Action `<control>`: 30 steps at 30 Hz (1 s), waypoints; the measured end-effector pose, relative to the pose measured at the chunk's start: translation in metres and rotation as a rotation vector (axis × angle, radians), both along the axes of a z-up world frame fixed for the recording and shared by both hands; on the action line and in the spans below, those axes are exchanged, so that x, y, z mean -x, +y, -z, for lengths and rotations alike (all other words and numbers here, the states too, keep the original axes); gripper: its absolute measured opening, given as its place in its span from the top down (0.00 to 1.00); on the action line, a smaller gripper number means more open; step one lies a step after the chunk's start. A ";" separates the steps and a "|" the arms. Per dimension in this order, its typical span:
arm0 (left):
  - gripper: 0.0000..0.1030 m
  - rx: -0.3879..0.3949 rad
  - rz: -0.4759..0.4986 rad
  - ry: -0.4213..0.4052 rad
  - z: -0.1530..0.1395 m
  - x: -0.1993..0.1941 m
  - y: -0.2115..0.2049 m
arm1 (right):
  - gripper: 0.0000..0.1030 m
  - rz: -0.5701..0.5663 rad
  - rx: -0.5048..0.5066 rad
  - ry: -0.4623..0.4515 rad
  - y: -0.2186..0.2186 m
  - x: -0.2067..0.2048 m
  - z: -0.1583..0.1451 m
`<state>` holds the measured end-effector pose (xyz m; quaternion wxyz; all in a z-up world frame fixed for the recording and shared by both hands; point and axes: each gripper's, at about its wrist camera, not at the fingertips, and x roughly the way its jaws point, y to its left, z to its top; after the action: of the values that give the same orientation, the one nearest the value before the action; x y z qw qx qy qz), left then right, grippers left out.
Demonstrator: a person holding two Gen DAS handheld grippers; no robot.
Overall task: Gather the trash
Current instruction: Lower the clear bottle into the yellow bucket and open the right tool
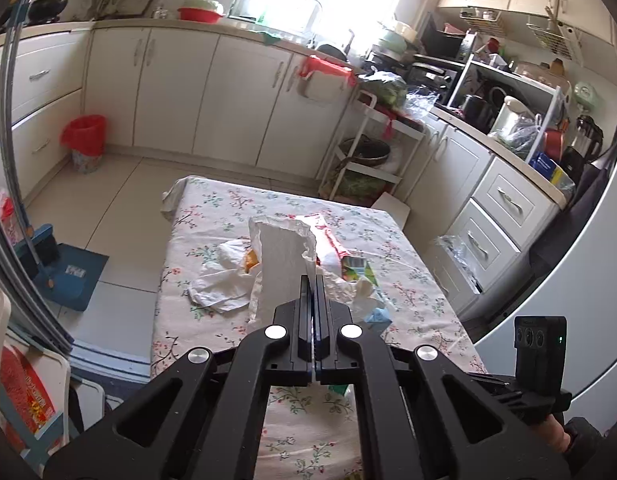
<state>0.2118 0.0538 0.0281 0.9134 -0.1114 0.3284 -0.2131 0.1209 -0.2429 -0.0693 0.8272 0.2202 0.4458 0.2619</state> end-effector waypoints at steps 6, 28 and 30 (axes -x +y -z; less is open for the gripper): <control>0.99 -0.005 0.024 -0.019 -0.001 0.007 -0.008 | 0.46 0.029 -0.087 0.002 -0.014 0.007 -0.008; 0.99 -0.031 0.098 -0.091 -0.017 0.067 -0.026 | 0.47 -0.304 0.262 0.058 0.077 0.083 0.035; 0.99 -0.053 0.106 -0.100 -0.019 0.079 -0.030 | 0.46 -0.326 0.319 0.075 0.088 0.082 0.049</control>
<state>0.1324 0.0239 0.0472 0.9188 -0.0590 0.2934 -0.2575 0.0386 -0.1553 -0.1181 0.7810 0.0214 0.5418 0.3099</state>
